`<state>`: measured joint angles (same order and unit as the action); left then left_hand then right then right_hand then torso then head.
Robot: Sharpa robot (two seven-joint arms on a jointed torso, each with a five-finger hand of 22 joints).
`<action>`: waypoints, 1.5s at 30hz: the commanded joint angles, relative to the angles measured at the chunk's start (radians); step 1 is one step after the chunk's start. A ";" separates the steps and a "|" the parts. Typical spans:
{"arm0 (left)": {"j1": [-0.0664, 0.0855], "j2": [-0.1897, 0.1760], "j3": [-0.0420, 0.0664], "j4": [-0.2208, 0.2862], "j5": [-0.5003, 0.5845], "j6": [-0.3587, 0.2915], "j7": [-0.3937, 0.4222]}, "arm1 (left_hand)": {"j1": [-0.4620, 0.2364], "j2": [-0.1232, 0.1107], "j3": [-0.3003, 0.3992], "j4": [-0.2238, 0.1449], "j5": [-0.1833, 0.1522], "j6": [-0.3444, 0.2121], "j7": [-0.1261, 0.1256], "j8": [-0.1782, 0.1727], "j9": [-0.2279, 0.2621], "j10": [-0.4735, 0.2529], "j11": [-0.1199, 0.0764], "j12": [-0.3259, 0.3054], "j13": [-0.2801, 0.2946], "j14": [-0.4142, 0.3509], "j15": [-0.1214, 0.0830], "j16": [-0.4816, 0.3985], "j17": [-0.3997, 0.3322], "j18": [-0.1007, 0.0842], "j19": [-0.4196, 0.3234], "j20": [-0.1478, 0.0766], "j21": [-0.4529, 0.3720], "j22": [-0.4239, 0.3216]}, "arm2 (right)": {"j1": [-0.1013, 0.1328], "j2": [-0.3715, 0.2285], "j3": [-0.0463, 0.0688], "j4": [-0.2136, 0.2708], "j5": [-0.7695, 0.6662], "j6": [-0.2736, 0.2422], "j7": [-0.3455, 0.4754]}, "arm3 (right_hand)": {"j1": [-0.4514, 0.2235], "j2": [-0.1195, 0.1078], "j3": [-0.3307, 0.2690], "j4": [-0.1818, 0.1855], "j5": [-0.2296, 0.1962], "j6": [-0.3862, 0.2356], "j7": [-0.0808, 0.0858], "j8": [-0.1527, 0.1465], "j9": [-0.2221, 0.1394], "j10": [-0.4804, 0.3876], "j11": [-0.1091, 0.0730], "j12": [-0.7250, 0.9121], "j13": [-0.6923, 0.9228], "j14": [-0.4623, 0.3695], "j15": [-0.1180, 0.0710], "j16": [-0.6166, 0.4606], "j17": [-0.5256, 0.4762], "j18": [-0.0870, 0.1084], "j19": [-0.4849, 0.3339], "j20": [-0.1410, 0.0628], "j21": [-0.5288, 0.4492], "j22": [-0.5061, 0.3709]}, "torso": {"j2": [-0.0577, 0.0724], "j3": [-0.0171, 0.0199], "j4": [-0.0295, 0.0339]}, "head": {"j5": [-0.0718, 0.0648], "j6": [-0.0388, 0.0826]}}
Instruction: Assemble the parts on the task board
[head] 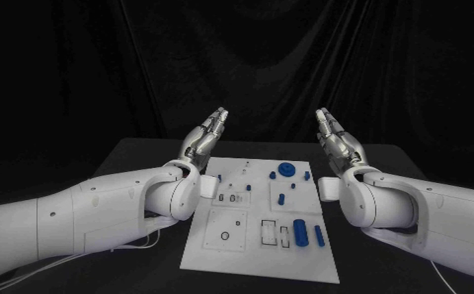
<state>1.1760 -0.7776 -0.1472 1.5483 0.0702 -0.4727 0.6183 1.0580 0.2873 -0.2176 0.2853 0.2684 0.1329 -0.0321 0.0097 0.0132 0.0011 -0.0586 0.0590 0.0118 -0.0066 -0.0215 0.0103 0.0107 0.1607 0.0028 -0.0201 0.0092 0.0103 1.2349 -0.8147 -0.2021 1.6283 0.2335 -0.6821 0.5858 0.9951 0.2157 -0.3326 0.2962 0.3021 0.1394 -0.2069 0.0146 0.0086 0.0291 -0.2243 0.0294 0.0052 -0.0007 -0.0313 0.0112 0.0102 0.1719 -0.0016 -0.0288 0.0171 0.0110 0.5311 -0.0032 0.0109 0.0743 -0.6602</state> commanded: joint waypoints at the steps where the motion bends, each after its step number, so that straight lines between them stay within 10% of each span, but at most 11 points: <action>1: 0.023 0.003 -0.016 -0.003 0.065 0.230 0.142 | 0.006 0.001 -0.008 0.008 0.015 0.017 -0.005 0.011 0.008 0.002 -0.014 0.015 0.002 0.007 -0.028 -0.010 -0.011 -0.065 -0.003 -0.002 -0.009 -0.010 | 0.007 -0.002 -0.004 0.005 0.084 0.051 0.040 | 0.007 0.000 -0.020 -0.006 0.007 0.006 -0.002 0.007 0.013 0.003 0.013 0.018 0.012 0.001 -0.196 -0.011 -0.010 0.008 0.002 -0.073 -0.017 -0.011 | 0.000 -0.0001 0.0005 | 0.000 0.000; 5: 0.048 0.004 -0.044 -0.007 0.087 0.319 0.185 | 0.011 -0.001 -0.013 0.007 0.015 0.018 -0.005 0.011 0.008 0.001 -0.013 0.015 0.002 0.007 -0.010 -0.010 -0.011 -0.039 -0.003 0.046 -0.009 -0.010 | 0.007 -0.003 -0.004 0.005 0.084 0.051 0.040 | 0.010 -0.001 -0.021 -0.006 0.007 0.007 -0.001 0.007 0.013 0.002 0.035 0.025 0.012 0.001 -0.172 -0.011 -0.010 0.008 0.002 -0.061 -0.017 -0.011 | 0.000 -0.0001 0.0005 | 0.000 0.000; 12: 0.067 0.005 -0.064 -0.010 0.104 0.385 0.218 | 0.016 -0.001 -0.014 0.007 0.018 0.023 -0.004 0.012 0.009 0.001 -0.009 0.018 0.003 0.007 -0.007 -0.010 -0.011 -0.029 -0.003 0.055 -0.009 -0.010 | 0.007 -0.003 -0.004 0.005 0.084 0.051 0.040 | 0.028 -0.006 -0.015 -0.006 0.018 0.016 0.033 0.008 0.014 0.005 0.096 0.046 0.014 0.001 -0.103 -0.011 -0.010 0.004 0.002 0.002 -0.017 -0.011 | 0.000 -0.0001 0.0005 | 0.000 0.000; 13: 0.052 -0.002 -0.065 -0.058 0.055 0.472 0.203 | 0.021 -0.001 -0.014 0.007 0.021 0.024 0.000 0.012 0.009 0.001 -0.002 0.019 0.003 0.007 -0.003 -0.010 -0.011 -0.026 -0.003 0.062 -0.009 -0.010 | 0.003 0.000 -0.004 -0.039 0.030 0.106 0.031 | 0.042 -0.011 -0.011 -0.007 0.031 0.027 0.067 0.010 0.016 0.011 0.125 0.063 0.017 0.001 -0.046 -0.011 -0.010 -0.010 0.002 0.043 -0.017 -0.011 | 0.000 -0.0005 0.0000 | 0.002 -0.043; 16: 0.051 -0.009 -0.065 -0.060 0.012 0.482 0.209 | 0.037 -0.001 -0.014 0.007 0.027 0.028 0.005 0.012 0.009 0.000 0.008 0.015 0.002 0.007 0.018 -0.010 -0.011 -0.018 -0.003 0.091 -0.009 -0.010 | 0.003 -0.002 -0.004 -0.044 -0.010 0.110 0.034 | 0.081 -0.021 -0.001 -0.011 0.056 0.087 0.085 0.023 0.024 0.033 0.175 0.105 0.024 0.025 0.049 0.005 0.001 -0.047 0.002 0.100 -0.017 -0.011 | 0.000 -0.0004 0.0011 | -0.002 -0.064; 19: 0.052 -0.020 -0.065 -0.060 -0.032 0.489 0.210 | 0.047 -0.003 -0.015 0.007 0.029 0.032 0.008 0.013 0.010 0.000 0.013 0.016 0.002 0.007 0.030 -0.010 -0.011 -0.012 -0.003 0.110 -0.009 -0.010 | 0.005 -0.012 -0.004 -0.049 -0.084 0.114 0.035 | 0.188 -0.048 0.020 -0.041 0.108 0.157 0.126 0.046 0.033 0.106 0.276 0.230 0.046 0.128 0.154 0.086 0.032 -0.079 0.047 0.174 0.016 0.012 | 0.001 -0.0002 0.0000 | -0.007 -0.102; 27: 0.064 -0.072 -0.064 -0.044 -0.138 0.479 0.208 | 0.134 -0.011 -0.015 0.006 0.109 0.077 0.024 0.019 0.015 0.010 0.092 0.071 0.010 0.007 0.079 -0.010 -0.011 0.019 0.001 0.195 -0.006 -0.007 | 0.045 -0.073 -0.004 -0.044 -0.373 0.091 0.011 | 0.369 -0.107 0.049 -0.083 0.180 0.324 0.210 0.099 0.045 0.251 0.357 0.439 0.055 0.544 0.256 0.350 0.088 -0.039 0.369 0.317 0.186 0.092 | -0.001 -0.0005 -0.0008 | -0.035 -0.191; 28: 0.067 -0.079 -0.064 -0.041 -0.151 0.476 0.208 | 0.152 -0.014 -0.013 0.005 0.128 0.085 0.027 0.019 0.016 0.011 0.099 0.079 0.011 0.007 0.081 -0.010 -0.011 0.020 0.002 0.198 -0.005 -0.007 | 0.053 -0.082 -0.004 -0.041 -0.407 0.081 0.008 | 0.378 -0.112 0.049 -0.083 0.177 0.348 0.215 0.105 0.046 0.269 0.359 0.458 0.056 0.574 0.259 0.359 0.086 -0.037 0.413 0.320 0.205 0.099 | -0.001 -0.0007 -0.0019 | -0.035 -0.193; 31: 0.075 -0.108 -0.064 -0.024 -0.194 0.464 0.207 | 0.346 -0.038 0.061 -0.077 0.372 0.125 0.039 0.024 0.019 0.022 0.136 0.125 0.016 0.007 0.097 -0.009 -0.010 0.019 0.007 0.211 0.000 -0.004 | 0.080 -0.112 -0.004 -0.030 -0.515 0.042 -0.015 | 0.399 -0.132 0.048 -0.076 0.140 0.401 0.206 0.112 0.047 0.338 0.344 0.498 0.056 0.626 0.259 0.347 0.061 -0.040 0.501 0.320 0.218 0.095 | 0.001 -0.0015 -0.0008 | -0.045 -0.186; 39: 0.089 -0.147 -0.064 -0.012 -0.268 0.469 0.193 | 0.375 -0.047 0.083 -0.099 0.391 0.145 0.046 0.027 0.021 0.026 0.151 0.141 0.018 0.011 0.113 -0.004 -0.007 0.017 0.010 0.220 0.002 -0.002 | 0.146 -0.178 -0.004 -0.001 -0.910 -0.074 -0.197 | 0.480 -0.160 0.068 -0.113 0.121 0.496 0.201 0.111 0.051 0.439 0.325 0.475 0.056 0.824 0.206 0.329 0.057 0.011 0.878 0.306 0.288 0.098 | 0.028 -0.0006 0.0088 | -0.060 -0.174; 45: 0.105 -0.134 -0.064 -0.031 -0.278 0.483 0.186 | 0.381 -0.046 0.093 -0.103 0.394 0.161 0.067 0.029 0.023 0.028 0.148 0.146 0.018 0.012 0.114 -0.003 -0.007 0.018 0.011 0.222 0.003 -0.002 | 0.176 -0.208 -0.004 0.015 -1.277 -0.003 -0.434 | 0.547 -0.167 0.152 -0.147 0.076 0.540 0.213 0.103 0.054 0.517 0.337 0.447 0.057 1.053 0.120 0.356 0.083 0.012 1.088 0.222 0.306 0.094 | 0.061 0.0002 0.0185 | -0.062 -0.152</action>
<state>1.2768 -0.9137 -0.2127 1.5194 -0.1711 -0.0114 0.6748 1.4318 0.2399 -0.1362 0.1874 0.6486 0.2888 0.0384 0.0290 0.0197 0.0353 0.0827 0.1893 0.0179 0.0127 0.0809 0.0105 0.0107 0.1625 0.0049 0.2002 0.0095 0.0114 1.4077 -1.0277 -0.2064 1.6430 -0.7228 -0.6947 0.3552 1.5336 0.0485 -0.1953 0.1510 0.3892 0.6750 0.0090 0.1142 0.0491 0.5404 0.1168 0.4878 0.0482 1.0453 0.0869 0.3571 0.0792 0.1870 1.0770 0.1940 0.3103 0.1072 0.5702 -0.0034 0.0228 0.0142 -0.8203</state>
